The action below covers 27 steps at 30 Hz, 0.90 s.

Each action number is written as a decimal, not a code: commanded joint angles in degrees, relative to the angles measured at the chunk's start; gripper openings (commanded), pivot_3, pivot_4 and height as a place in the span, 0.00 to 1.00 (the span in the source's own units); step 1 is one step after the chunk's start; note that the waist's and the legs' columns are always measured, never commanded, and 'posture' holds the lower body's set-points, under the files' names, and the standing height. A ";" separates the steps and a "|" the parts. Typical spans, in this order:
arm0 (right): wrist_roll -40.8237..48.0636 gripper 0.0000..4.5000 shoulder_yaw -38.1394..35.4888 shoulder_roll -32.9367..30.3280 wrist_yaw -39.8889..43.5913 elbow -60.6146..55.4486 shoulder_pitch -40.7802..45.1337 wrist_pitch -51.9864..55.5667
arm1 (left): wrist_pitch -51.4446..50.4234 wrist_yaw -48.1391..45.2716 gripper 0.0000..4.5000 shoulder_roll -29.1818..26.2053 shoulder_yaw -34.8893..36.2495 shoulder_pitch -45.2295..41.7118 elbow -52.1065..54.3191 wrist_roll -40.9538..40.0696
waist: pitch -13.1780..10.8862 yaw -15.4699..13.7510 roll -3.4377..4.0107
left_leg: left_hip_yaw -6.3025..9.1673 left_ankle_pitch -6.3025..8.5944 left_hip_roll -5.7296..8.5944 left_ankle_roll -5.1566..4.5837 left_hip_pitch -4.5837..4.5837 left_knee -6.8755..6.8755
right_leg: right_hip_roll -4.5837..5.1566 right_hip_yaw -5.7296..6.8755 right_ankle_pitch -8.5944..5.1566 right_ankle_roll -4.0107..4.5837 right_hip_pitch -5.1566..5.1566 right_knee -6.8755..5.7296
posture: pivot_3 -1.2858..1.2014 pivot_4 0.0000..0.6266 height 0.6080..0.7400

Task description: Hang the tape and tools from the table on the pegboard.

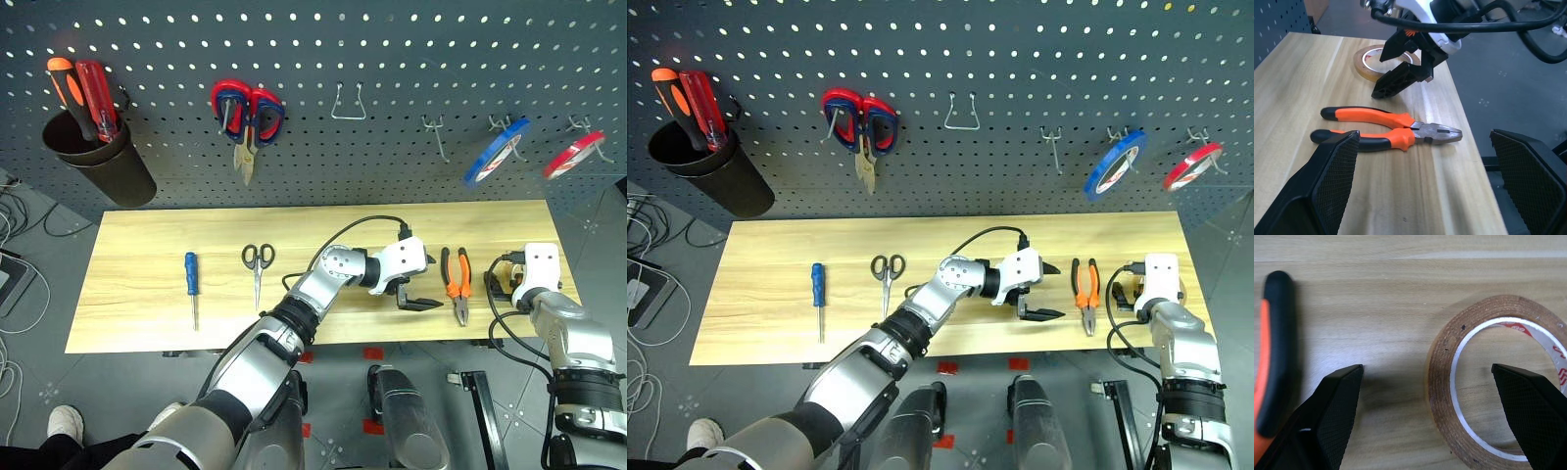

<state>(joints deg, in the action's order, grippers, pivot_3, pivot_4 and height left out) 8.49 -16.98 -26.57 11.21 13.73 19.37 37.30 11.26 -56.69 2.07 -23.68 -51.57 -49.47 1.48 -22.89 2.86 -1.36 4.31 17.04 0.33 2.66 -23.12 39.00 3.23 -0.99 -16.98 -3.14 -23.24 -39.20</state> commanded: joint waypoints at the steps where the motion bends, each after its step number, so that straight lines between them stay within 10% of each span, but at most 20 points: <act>1: 1.37 1.00 -1.94 0.23 -0.24 1.39 -0.05 -0.24 | 2.25 0.14 1.00 1.49 0.76 -0.72 -0.62 0.60 | -0.13 -0.01 -0.08 | 0.00 0.00 0.00 0.00 0.00 0.00 | 0.00 0.00 0.00 0.00 0.00 0.00 | 0.51 0.76 1.00; 5: 3.07 0.87 -4.30 1.35 -1.46 2.92 0.19 0.48 | 3.41 -0.41 1.00 1.89 1.14 -1.22 -1.67 1.27 | -0.22 -0.04 -0.13 | 0.00 0.00 -0.01 0.01 0.00 0.00 | 0.00 0.01 0.00 -0.01 0.00 0.02 | 0.51 0.76 1.00; 16: 1.90 0.10 -3.96 1.51 -3.07 3.57 -0.75 -0.37 | 4.16 -1.43 1.00 1.75 2.09 -1.66 -2.10 2.05 | -0.24 -0.92 -0.13 | 0.02 -0.01 -0.01 0.02 0.00 -0.01 | 0.00 0.01 0.01 -0.02 0.00 0.08 | 0.52 0.74 1.00; 27: -2.20 0.10 1.56 -0.20 -2.00 -1.74 -3.63 -3.88 | 3.73 -1.20 1.00 2.21 2.80 -1.19 0.02 1.73 | -0.21 -1.05 -0.10 | 0.05 -0.06 0.00 0.10 0.00 -0.03 | 0.00 0.05 0.02 -0.04 -0.01 0.11 | 0.52 0.67 1.00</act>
<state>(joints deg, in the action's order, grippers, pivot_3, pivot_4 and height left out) 7.60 -16.80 -26.15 8.68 14.33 17.75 34.30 14.29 -57.95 3.18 -21.46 -52.79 -52.02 3.67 -23.10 1.81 -1.46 4.36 16.96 0.33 2.79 -23.15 38.96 3.23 -0.94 -16.97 -3.18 -23.27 -39.08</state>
